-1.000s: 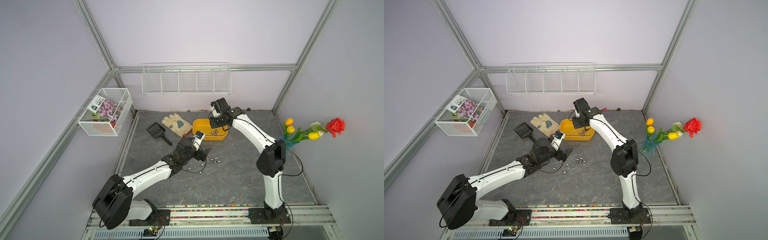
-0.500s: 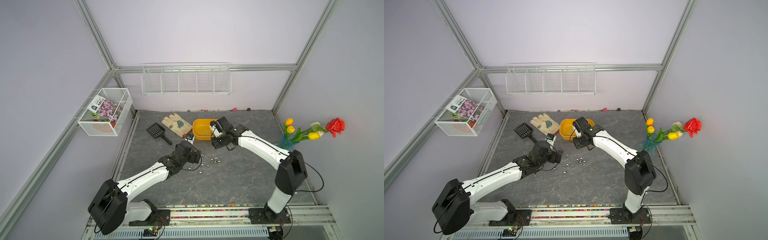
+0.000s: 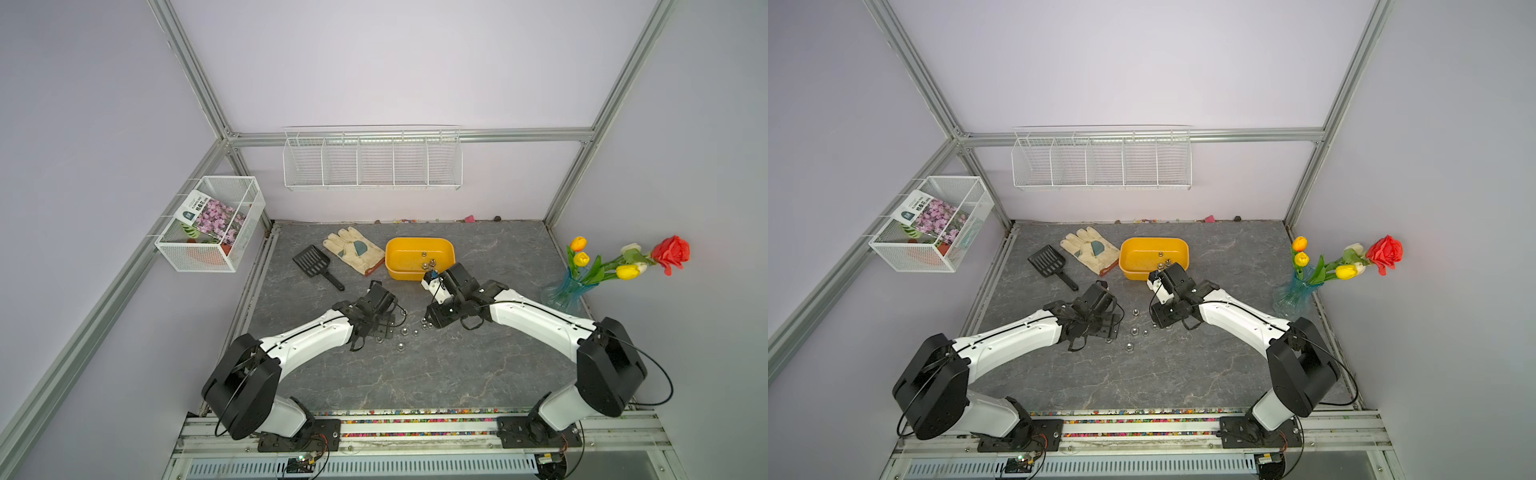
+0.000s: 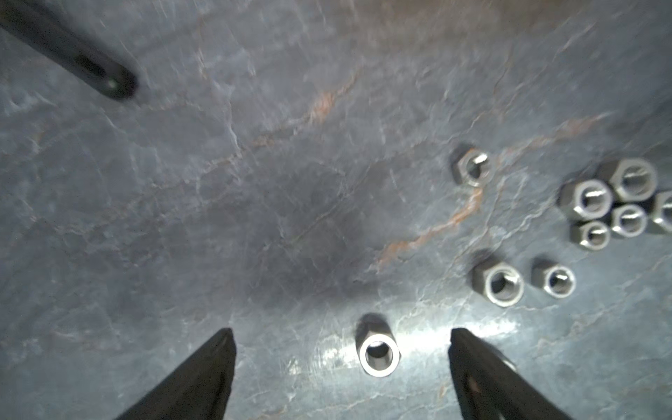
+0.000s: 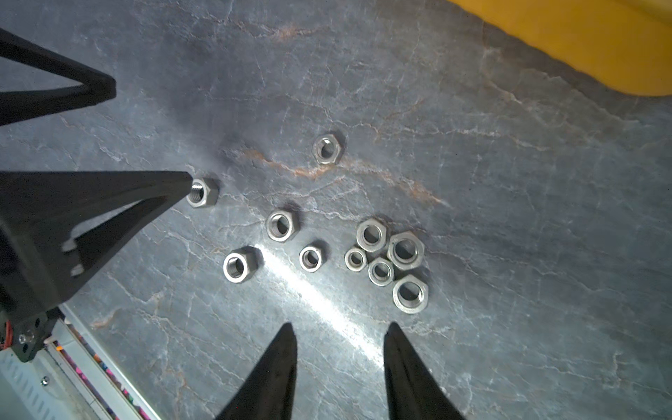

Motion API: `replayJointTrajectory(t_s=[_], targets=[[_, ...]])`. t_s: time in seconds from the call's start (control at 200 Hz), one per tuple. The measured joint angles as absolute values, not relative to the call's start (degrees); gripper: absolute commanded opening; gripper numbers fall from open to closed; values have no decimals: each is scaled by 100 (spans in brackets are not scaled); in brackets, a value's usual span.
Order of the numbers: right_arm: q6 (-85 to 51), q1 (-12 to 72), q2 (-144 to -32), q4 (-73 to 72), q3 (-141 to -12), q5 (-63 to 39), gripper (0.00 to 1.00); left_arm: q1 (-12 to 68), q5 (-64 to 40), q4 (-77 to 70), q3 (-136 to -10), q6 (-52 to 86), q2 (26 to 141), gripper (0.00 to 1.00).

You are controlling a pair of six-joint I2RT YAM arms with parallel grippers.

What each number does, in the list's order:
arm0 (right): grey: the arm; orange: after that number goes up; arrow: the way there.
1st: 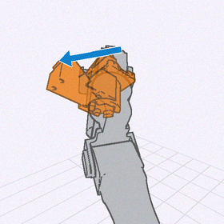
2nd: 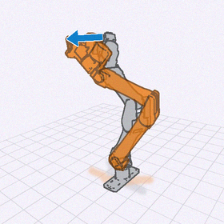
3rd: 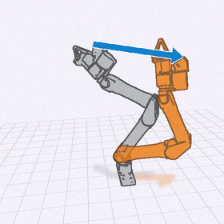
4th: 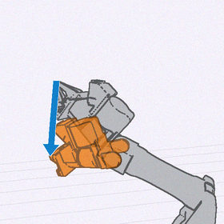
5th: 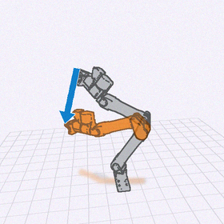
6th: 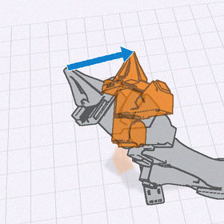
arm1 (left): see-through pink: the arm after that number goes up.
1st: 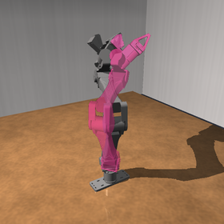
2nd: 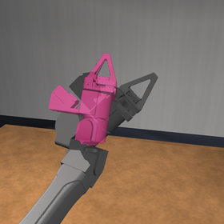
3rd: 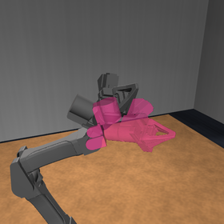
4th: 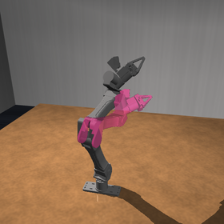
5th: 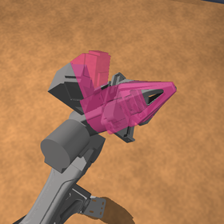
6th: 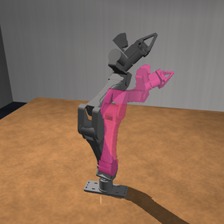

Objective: Put the nuts on the desktop into the storage box
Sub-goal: Pick up the nut from the center of the board.

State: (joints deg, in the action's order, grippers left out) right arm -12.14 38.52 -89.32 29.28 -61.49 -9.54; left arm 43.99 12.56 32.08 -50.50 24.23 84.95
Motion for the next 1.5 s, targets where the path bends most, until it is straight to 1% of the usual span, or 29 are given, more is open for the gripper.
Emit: replayJointTrajectory(t_s=[0.25,0.48,0.72,1.114,1.239,1.349,1.499], targets=[[-1345,3977,-8637,2842,-5776,-947,42,4399,856,3669,-5203,2587,9177,78],[-1435,4034,-8630,2812,-5739,-919,42,4399,609,3894,-5391,2611,9371,63],[-1459,4060,-8630,2799,-5739,-902,42,4399,412,3955,-5572,2598,9662,53],[-1476,4060,-8630,2799,-5739,-860,42,4405,314,3977,-5747,2582,9828,36],[-1476,4060,-8630,2799,-5739,-860,42,4403,301,4001,-5780,2571,9850,26],[-1476,4060,-8632,2799,-5739,-858,42,4403,270,3999,-5795,2585,9859,20],[-1474,4060,-8637,2797,-5739,-864,42,4403,270,4001,-5802,2582,9865,17]])
